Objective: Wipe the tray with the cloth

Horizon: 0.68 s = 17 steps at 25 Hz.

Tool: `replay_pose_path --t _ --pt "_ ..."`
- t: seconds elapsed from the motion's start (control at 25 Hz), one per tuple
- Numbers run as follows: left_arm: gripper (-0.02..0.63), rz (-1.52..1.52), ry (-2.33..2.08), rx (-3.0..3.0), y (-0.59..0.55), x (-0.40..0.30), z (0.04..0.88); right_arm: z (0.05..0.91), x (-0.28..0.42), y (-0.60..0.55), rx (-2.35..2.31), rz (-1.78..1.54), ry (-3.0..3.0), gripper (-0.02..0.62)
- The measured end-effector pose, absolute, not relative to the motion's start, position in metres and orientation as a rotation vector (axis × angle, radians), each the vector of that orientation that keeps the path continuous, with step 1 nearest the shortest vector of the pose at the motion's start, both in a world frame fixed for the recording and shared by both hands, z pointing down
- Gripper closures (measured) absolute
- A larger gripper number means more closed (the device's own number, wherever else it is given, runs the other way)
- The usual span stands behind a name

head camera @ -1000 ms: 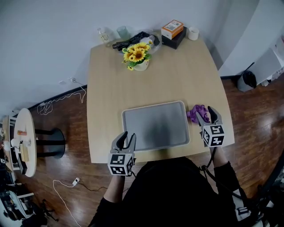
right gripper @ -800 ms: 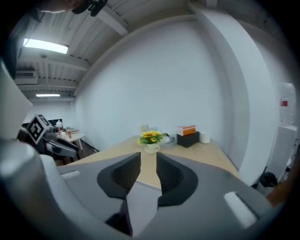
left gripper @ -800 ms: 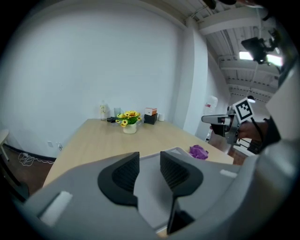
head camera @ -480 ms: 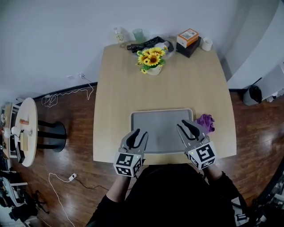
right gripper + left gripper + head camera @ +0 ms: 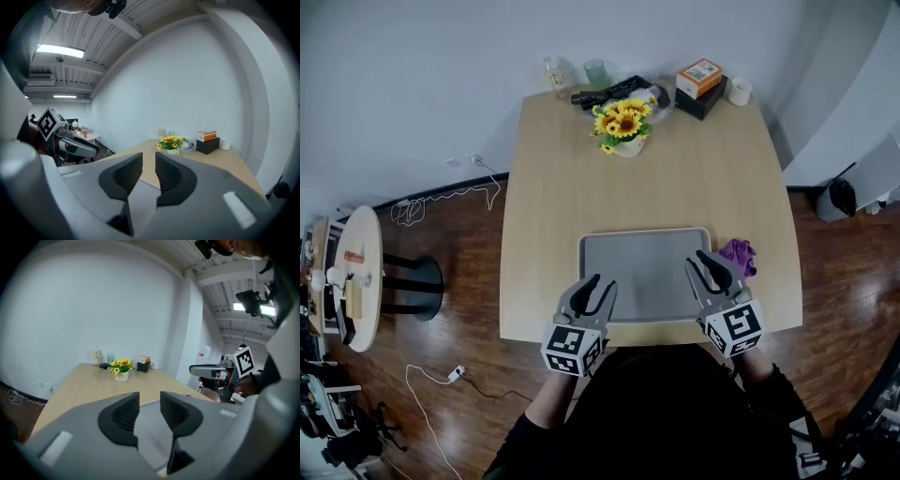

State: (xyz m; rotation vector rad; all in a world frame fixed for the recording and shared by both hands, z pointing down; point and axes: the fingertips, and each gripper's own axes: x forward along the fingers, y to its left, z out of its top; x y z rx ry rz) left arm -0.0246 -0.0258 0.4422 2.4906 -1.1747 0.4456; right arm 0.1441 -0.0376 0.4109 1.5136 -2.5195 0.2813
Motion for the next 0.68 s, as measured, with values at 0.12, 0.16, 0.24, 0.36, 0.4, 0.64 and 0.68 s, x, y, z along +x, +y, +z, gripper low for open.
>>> replay_pose_path --t 0.12,0.16,0.24,0.36,0.4,0.64,0.68 --pt "0.485 0.444 -1.162 2.497 -0.0237 -0.0206 0.4404 0.4116 0.1452 -0.0344 1.518 0.285 -2.514 0.514" --pt "0.485 0.443 -1.157 2.498 -0.0233 -0.0193 0.4399 0.4118 0.1458 -0.0338 1.521 0.287 -2.512 0.514" --pt "0.485 0.445 -1.153 2.503 -0.0232 -0.0178 0.44 0.4123 0.1471 -0.0334 1.524 0.286 -2.509 0.522" --pt "0.485 0.447 -1.15 2.504 -0.0227 -0.017 0.441 0.4134 0.1488 -0.0331 1.524 0.284 -2.501 0.522" --pt "0.485 0.447 -1.149 2.504 -0.0225 -0.017 0.4409 0.4135 0.1489 -0.0328 1.524 0.284 -2.499 0.522" --pt "0.485 0.48 -1.128 2.493 -0.0209 -0.0188 0.4438 0.4149 0.1439 -0.0324 1.506 0.285 -2.503 0.528" --pt "0.485 0.48 -1.126 2.491 -0.0211 -0.0192 0.4443 0.4154 0.1428 -0.0326 1.503 0.286 -2.503 0.528"
